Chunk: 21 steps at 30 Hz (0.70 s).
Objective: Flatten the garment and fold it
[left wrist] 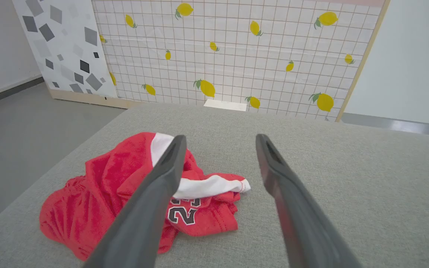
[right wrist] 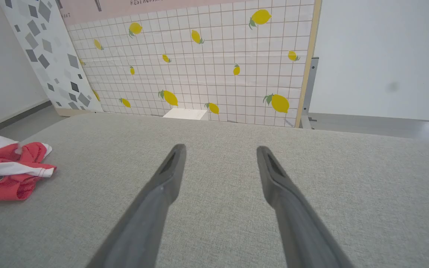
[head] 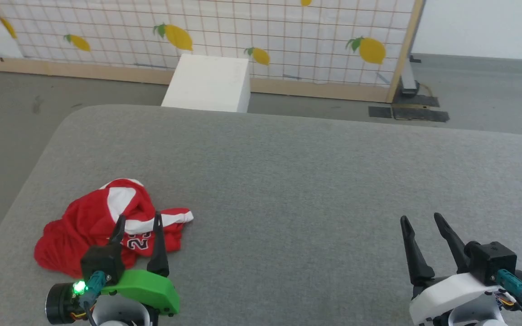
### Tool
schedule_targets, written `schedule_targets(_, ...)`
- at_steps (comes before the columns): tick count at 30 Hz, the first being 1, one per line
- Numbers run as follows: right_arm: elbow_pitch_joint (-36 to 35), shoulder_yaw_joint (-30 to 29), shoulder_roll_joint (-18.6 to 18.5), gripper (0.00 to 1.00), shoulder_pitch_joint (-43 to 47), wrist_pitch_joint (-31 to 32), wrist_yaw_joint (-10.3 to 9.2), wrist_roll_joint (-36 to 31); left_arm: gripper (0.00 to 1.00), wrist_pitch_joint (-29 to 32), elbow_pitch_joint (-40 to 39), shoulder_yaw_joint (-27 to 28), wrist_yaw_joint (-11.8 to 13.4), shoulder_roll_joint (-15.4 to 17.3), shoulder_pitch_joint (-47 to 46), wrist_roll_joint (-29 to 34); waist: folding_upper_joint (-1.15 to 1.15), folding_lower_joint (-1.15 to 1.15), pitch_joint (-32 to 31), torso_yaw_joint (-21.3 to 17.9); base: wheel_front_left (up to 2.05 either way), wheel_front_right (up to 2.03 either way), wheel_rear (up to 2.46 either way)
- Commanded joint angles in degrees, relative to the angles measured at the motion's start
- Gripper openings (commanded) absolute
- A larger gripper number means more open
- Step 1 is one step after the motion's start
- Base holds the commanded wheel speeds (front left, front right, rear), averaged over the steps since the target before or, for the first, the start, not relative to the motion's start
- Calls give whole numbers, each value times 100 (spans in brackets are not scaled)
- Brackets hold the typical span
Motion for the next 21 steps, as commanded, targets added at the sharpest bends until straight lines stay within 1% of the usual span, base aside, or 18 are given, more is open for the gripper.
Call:
schedule_targets(1, 33, 15, 0, 100, 85, -66, -3, 66, 100, -55, 21, 8, 32, -11, 97, -87, 0, 0, 26, 158, 0, 0, 0)
schedule_targets(21, 271, 186, 0, 100, 61, -299, -5, 291, 100, -289, 42, 69, 164, -16, 242, -332, 0, 0, 46, 1019, 0, 0, 0)
